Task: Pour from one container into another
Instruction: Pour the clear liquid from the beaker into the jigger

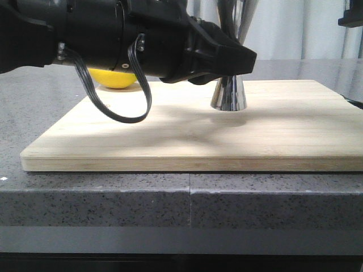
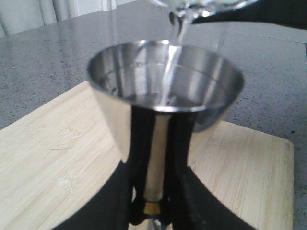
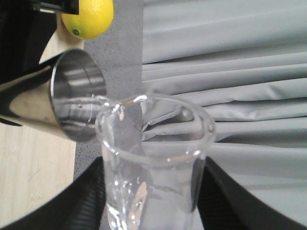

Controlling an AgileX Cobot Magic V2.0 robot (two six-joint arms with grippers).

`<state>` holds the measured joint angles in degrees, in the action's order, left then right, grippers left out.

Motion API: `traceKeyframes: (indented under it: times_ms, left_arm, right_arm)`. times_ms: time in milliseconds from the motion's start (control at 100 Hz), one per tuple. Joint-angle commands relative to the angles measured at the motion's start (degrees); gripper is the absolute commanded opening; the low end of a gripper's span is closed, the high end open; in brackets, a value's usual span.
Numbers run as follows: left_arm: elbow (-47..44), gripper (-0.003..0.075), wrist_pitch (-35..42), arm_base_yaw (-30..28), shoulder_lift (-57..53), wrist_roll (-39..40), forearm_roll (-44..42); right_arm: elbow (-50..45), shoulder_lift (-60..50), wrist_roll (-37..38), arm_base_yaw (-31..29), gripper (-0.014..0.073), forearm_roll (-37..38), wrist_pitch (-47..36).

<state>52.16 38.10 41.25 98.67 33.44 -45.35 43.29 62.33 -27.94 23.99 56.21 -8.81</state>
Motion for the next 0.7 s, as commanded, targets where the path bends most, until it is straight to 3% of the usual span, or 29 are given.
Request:
traceKeyframes:
  times_ms: [0, 690]
  left_arm:
    - [1.8, -0.0021, 4.5, 0.0, -3.1, 0.7, 1.6]
    - [1.8, -0.0021, 4.5, 0.0, -3.1, 1.3, 0.4]
  right_arm:
    - [2.2, -1.5, -0.3, 0.0, 0.0295, 0.4, -2.9]
    - [2.2, -1.5, -0.3, 0.0, 0.0295, 4.1, -2.9]
